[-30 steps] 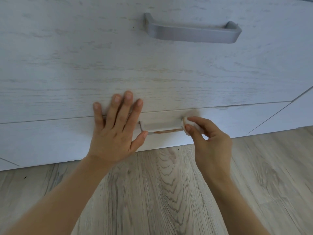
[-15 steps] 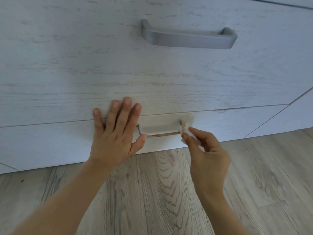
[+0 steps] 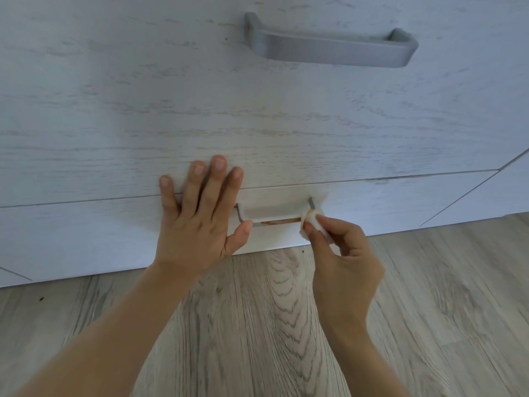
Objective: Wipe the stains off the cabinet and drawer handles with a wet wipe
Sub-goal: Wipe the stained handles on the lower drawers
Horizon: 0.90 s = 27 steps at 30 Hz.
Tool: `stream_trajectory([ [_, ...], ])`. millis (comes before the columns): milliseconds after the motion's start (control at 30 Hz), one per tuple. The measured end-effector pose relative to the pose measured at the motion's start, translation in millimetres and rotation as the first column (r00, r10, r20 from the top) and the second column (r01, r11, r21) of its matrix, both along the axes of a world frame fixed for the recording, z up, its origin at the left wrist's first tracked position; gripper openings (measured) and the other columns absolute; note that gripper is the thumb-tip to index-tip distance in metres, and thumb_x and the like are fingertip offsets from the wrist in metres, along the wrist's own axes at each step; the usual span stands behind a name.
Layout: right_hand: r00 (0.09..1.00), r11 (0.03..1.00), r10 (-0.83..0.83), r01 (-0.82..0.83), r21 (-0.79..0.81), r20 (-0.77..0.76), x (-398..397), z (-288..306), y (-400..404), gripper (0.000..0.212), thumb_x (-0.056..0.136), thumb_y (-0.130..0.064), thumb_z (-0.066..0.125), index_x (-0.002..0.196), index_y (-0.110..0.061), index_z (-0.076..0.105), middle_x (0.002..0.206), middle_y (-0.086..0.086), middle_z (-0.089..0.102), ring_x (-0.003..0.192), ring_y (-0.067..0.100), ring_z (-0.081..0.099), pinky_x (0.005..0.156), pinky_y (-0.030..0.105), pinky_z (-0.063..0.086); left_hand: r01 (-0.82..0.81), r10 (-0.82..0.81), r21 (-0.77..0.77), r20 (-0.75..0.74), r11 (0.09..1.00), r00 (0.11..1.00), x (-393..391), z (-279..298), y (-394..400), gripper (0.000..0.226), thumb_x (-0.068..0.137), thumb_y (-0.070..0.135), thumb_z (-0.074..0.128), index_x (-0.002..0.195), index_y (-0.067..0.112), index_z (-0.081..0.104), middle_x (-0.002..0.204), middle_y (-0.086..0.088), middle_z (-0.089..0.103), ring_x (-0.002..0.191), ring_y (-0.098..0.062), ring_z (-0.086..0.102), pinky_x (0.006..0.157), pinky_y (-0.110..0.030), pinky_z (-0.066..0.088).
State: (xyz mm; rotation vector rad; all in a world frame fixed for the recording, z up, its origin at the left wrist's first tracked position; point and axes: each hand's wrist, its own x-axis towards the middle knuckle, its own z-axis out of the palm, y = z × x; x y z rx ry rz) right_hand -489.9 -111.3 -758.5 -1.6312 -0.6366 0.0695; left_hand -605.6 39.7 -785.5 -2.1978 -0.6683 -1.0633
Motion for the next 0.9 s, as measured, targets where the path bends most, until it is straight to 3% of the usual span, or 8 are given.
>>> stream_trajectory([
  [133, 0.996, 1.0, -0.004, 0.002, 0.024, 0.095, 1.7, 6.4, -0.3, 0.023, 0.076, -0.02, 0.074, 0.082, -0.041, 0.065, 0.08, -0.017, 0.067, 0.079, -0.002, 0.063, 0.07, 0.003, 0.045, 0.0, 0.0, -0.005, 0.0, 1.0, 1.0, 0.2, -0.8, -0.3, 0.072, 0.097, 0.051, 0.015, 0.15, 0.01, -0.014, 0.155, -0.005, -0.028, 0.142, -0.021, -0.024, 0.113, -0.046, -0.018],
  [267, 0.986, 0.999, 0.032, -0.031, -0.007, 0.166, 7.2, 9.2, -0.1, 0.03, 0.077, -0.01, 0.074, 0.087, -0.037, 0.067, 0.085, -0.017, 0.066, 0.077, -0.004, 0.062, 0.07, 0.002, 0.044, 0.005, -0.004, -0.005, 0.008, 1.0, 1.0, 0.5, -1.0, 0.7, 0.072, 0.097, 0.051, 0.015, 0.15, 0.011, -0.013, 0.155, -0.005, -0.027, 0.143, -0.021, -0.023, 0.113, -0.046, -0.017],
  [433, 0.984, 1.0, -0.002, 0.0, 0.012, 0.179, 13.8, 4.4, -6.9, 0.024, 0.076, -0.008, 0.075, 0.09, -0.028, 0.07, 0.092, -0.017, 0.066, 0.081, -0.001, 0.063, 0.073, 0.005, 0.046, 0.007, -0.007, -0.006, 0.007, 1.0, 1.0, 0.1, -1.5, 0.5, 0.072, 0.098, 0.052, 0.015, 0.15, 0.011, -0.012, 0.155, -0.005, -0.027, 0.143, -0.021, -0.023, 0.114, -0.046, -0.017],
  [533, 0.96, 1.0, -0.007, 0.012, -0.014, 0.282, 9.3, -0.2, -7.2, 0.026, 0.077, -0.004, 0.075, 0.093, -0.024, 0.069, 0.097, -0.015, 0.065, 0.085, 0.001, 0.062, 0.075, 0.006, 0.046, 0.004, -0.004, -0.001, 0.009, 1.0, 1.0, -0.1, -2.4, 1.1, 0.072, 0.098, 0.052, 0.016, 0.15, 0.01, -0.011, 0.156, -0.005, -0.025, 0.143, -0.021, -0.022, 0.114, -0.046, -0.016],
  [900, 0.893, 0.998, -0.043, 0.055, -0.013, 0.448, 6.5, -7.6, 7.0, 0.014, 0.076, -0.003, 0.074, 0.089, -0.005, 0.072, 0.093, -0.001, 0.06, 0.086, 0.0, 0.056, 0.076, 0.002, 0.043, 0.004, -0.004, -0.005, 0.019, 1.0, 1.0, 1.5, -2.5, 0.6, 0.071, 0.097, 0.052, 0.012, 0.15, 0.011, -0.013, 0.155, -0.004, -0.028, 0.143, -0.02, -0.024, 0.113, -0.046, -0.016],
])
